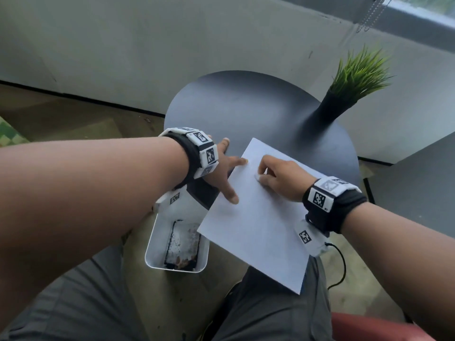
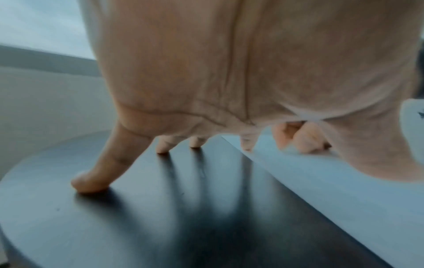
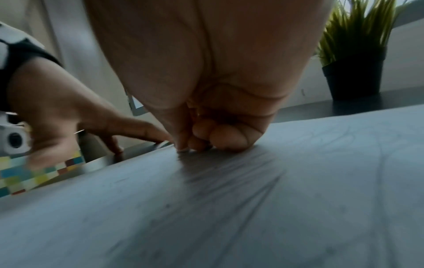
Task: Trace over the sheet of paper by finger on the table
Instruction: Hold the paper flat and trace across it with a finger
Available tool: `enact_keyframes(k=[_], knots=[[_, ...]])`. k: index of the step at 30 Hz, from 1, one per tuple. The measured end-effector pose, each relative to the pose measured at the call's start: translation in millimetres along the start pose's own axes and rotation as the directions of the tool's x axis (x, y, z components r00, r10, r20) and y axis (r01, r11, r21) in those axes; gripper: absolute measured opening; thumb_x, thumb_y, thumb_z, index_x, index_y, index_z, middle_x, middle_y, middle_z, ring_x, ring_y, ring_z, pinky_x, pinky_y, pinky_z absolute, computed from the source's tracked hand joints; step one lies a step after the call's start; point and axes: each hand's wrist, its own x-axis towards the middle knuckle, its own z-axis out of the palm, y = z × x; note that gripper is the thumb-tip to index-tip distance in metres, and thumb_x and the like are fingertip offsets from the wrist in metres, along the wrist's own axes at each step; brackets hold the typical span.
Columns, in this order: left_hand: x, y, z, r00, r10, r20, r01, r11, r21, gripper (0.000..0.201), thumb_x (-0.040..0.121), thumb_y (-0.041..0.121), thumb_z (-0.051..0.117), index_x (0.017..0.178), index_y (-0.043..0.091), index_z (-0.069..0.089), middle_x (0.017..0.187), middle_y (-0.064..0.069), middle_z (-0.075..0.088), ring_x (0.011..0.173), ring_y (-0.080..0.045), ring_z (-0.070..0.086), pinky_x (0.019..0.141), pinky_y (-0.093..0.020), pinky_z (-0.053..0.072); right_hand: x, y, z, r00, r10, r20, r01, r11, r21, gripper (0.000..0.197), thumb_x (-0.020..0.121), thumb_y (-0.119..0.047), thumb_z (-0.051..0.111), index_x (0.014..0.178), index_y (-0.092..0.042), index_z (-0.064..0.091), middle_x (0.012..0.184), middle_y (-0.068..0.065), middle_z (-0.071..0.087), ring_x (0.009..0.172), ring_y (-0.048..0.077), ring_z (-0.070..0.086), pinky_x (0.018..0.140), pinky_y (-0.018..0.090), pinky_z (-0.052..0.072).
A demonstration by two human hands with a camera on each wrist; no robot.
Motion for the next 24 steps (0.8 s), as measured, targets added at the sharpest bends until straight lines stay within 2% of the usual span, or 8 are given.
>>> enact_keyframes(k=[3,6,9,15,18,20,21,24], knots=[[3.8,-0.7,-0.3,0.996,-0.007,-0.087,0.002,0.998,-0.059,0.122,0.047,0.096,0.057,0.146,0.064,-0.006,0.163,-0.01,0.009,0.141,-0.052,0.02,0.113,-0.062,0.029,-9.9,-2.8,4.0,0.997,-0.078,0.023,0.077,0.997,0.018,0.008,0.093,-0.035,0.057,0.093,-0.027,0.054,0.078,-0.009,0.061,0.077,0.018,0.057,0.071,0.03,0.045],[1.9,5.9,3.2,0.998,-0.04,-0.04,0.039,0.999,-0.034,0.127,0.049,0.095,0.063,0.147,0.064,-0.011,0.167,-0.01,-0.014,0.146,-0.056,0.0,0.115,-0.068,0.022,-17.1,-7.9,0.4,0.991,-0.116,0.062,0.117,0.993,-0.012,0.009,0.092,-0.032,0.058,0.094,-0.023,0.055,0.074,-0.011,0.058,0.075,0.016,0.055,0.069,0.029,0.041],[0.6,11.1,2.2,0.999,-0.041,-0.01,0.041,0.999,-0.03,0.132,0.049,0.092,0.068,0.147,0.063,-0.014,0.166,-0.01,-0.022,0.146,-0.059,-0.011,0.115,-0.071,0.016,-11.9,-10.7,-3.8,0.992,-0.069,0.11,0.073,0.997,-0.039,0.011,0.09,-0.035,0.059,0.092,-0.025,0.055,0.076,-0.014,0.057,0.075,0.012,0.054,0.066,0.027,0.037],[1.5,13.3,-0.9,0.998,-0.064,0.018,0.064,0.998,-0.02,0.136,0.041,0.092,0.07,0.142,0.068,-0.018,0.165,-0.011,-0.026,0.146,-0.059,-0.012,0.113,-0.074,0.013,29.7,-16.4,-14.2,0.979,0.159,-0.13,-0.162,0.987,-0.007,0.012,0.09,-0.027,0.056,0.096,-0.016,0.056,0.098,0.007,0.064,0.091,0.027,0.058,0.073,0.031,0.044],[3.2,10.9,0.0,0.999,-0.046,0.017,0.046,0.998,-0.04,0.133,0.04,0.091,0.072,0.138,0.07,-0.015,0.165,-0.012,-0.024,0.146,-0.059,-0.013,0.111,-0.076,0.015,19.4,-33.0,4.0,0.994,-0.039,-0.098,0.028,0.994,-0.108,0.014,0.091,-0.025,0.049,0.103,-0.018,0.052,0.096,0.01,0.063,0.087,0.033,0.059,0.07,0.034,0.045],[3.2,10.0,1.3,0.999,-0.041,0.016,0.042,0.999,-0.029,0.135,0.038,0.092,0.071,0.14,0.069,-0.015,0.165,-0.012,-0.026,0.146,-0.059,-0.014,0.111,-0.077,0.015,3.9,-43.2,10.1,0.967,-0.247,0.065,0.254,0.958,-0.134,0.016,0.091,-0.022,0.049,0.106,-0.022,0.053,0.093,0.005,0.061,0.081,0.029,0.058,0.07,0.034,0.044],[3.4,10.2,1.6,0.999,-0.041,0.014,0.042,0.999,-0.026,0.136,0.039,0.091,0.072,0.141,0.069,-0.016,0.164,-0.012,-0.027,0.146,-0.059,-0.014,0.111,-0.077,0.014,2.5,-42.2,6.6,0.958,-0.262,0.117,0.277,0.952,-0.132,0.012,0.09,-0.022,0.051,0.102,-0.022,0.054,0.091,0.005,0.062,0.081,0.028,0.058,0.069,0.033,0.044],[4.0,11.2,1.1,0.999,-0.048,0.019,0.048,0.998,-0.028,0.136,0.041,0.091,0.071,0.141,0.068,-0.018,0.164,-0.012,-0.028,0.146,-0.06,-0.013,0.112,-0.074,0.012,20.5,-19.6,-9.5,0.999,0.017,-0.042,-0.02,0.996,-0.086,0.006,0.088,-0.025,0.053,0.092,-0.02,0.055,0.094,0.006,0.065,0.088,0.029,0.06,0.071,0.032,0.046]])
